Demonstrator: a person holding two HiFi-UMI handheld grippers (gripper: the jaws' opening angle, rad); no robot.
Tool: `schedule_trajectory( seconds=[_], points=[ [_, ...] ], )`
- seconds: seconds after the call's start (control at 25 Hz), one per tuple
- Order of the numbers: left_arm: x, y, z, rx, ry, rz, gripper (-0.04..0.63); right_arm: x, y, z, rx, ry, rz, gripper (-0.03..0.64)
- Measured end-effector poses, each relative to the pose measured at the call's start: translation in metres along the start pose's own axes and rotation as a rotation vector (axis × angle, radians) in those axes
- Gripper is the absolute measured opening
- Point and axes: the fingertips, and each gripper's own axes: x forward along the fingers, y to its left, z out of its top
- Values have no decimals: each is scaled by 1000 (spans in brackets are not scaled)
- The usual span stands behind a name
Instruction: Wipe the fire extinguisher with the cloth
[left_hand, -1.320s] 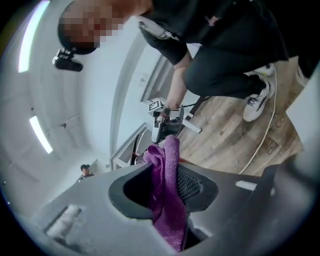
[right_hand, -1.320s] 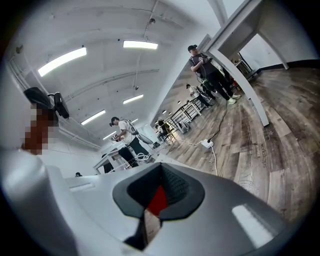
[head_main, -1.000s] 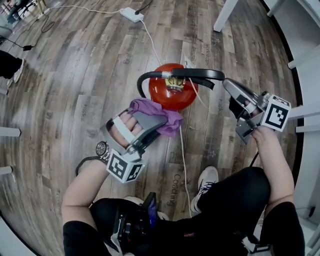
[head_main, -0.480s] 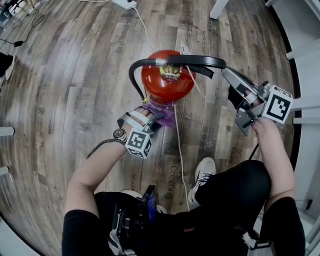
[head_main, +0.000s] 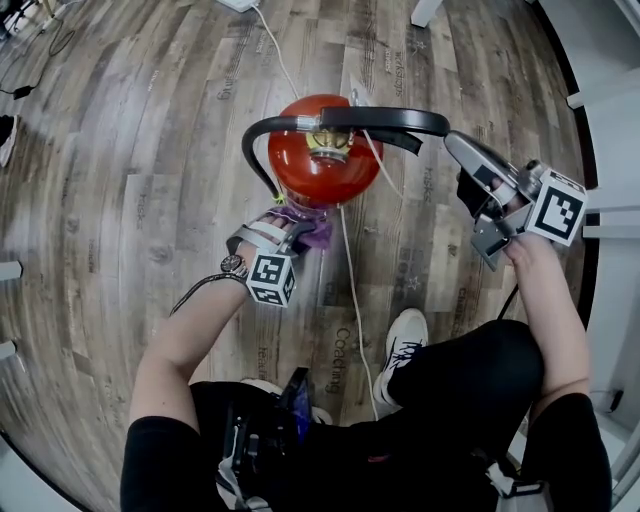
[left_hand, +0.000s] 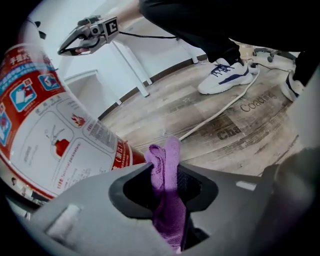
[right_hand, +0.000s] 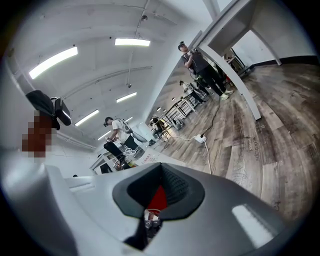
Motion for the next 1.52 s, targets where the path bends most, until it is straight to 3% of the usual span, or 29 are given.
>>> schedule_trajectory(
  seconds=[0.12,0.28,0.36,0.72,0.96,1.04,1.16,1.32,1.52],
  points=[
    [-17,14,6,-63,-36,48,115,0,2,0,-5,-1,-1,3],
    [-62,45,23,-204,-132,155,115,-4,5,3,-12,-15,-5,3],
    [-91,62,33,-229,-178,216,117,-5,6,6,-14,-31,-7,3],
    [-234,142,93,-181,-321,511,117,4,19,12,-24,-58,38,3],
    [-323,204,105,-132,-303,716,117,2,23,20,-13,-96,61,3],
    [-330,219,110,-141,-305,699,117,1,24,21,-9,-103,67,3],
    [-317,228,115,-144,-262,577,117,2,26,22,-8,-109,79,3],
    [-307,239,132,-119,-256,505,117,-1,25,25,-3,-121,84,3],
    [-295,257,163,-26,-222,408,117,-5,19,28,13,-143,77,3]
  ],
)
